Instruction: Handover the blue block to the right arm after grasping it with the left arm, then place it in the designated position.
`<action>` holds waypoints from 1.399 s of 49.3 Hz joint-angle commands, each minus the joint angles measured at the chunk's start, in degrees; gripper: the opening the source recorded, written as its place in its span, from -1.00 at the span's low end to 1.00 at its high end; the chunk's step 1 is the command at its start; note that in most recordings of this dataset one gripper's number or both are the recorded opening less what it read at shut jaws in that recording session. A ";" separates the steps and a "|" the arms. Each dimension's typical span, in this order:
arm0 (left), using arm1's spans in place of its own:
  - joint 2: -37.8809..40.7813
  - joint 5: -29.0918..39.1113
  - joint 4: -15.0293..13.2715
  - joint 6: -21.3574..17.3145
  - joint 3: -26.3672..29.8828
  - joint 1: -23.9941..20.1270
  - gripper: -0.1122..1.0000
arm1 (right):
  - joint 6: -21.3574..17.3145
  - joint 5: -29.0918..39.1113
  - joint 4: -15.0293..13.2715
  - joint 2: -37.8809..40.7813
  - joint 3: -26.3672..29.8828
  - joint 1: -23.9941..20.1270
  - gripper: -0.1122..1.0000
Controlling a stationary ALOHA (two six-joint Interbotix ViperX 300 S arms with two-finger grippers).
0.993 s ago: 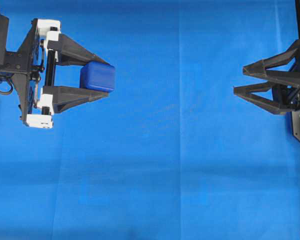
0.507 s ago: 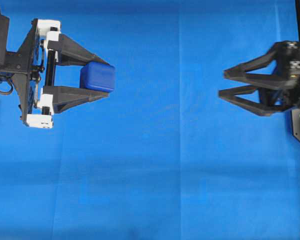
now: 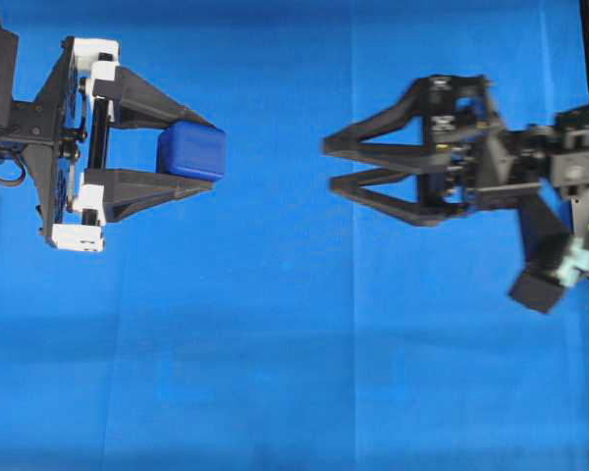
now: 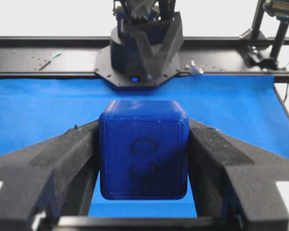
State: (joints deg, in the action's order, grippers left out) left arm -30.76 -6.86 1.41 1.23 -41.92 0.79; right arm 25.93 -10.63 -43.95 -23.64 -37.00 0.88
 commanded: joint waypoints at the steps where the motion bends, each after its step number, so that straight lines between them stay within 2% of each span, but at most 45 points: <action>1: -1.67 -0.35 -0.09 0.09 0.53 -0.09 0.03 | -0.09 -0.88 -0.09 2.29 4.22 0.53 0.90; 10: -1.67 -0.26 -0.18 0.09 0.53 -0.18 0.03 | 0.18 -2.81 -0.09 8.53 9.93 1.32 0.90; 30: -1.67 -0.26 -0.18 0.09 0.53 -0.09 0.03 | 4.13 -3.87 -0.09 17.05 19.42 1.41 0.90; 41: -1.67 -0.26 -0.18 0.18 0.53 -0.09 0.03 | 4.31 -3.87 -0.18 19.42 21.97 1.32 0.90; 59: -1.67 -0.26 -0.26 0.18 0.62 -0.09 0.03 | 4.39 -3.43 -0.35 19.69 22.24 1.41 0.89; 63: -1.58 -0.18 -0.18 0.18 0.53 -0.09 0.03 | 4.22 -1.76 -0.35 19.69 22.24 1.41 0.77; 69: -1.67 0.09 -0.18 0.26 0.53 -0.09 0.03 | 4.13 -0.44 -0.35 19.86 22.59 1.67 0.23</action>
State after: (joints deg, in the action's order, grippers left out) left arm -31.11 -6.68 1.23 1.49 -41.92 0.70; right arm 30.23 -11.43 -44.30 -3.16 -16.26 2.20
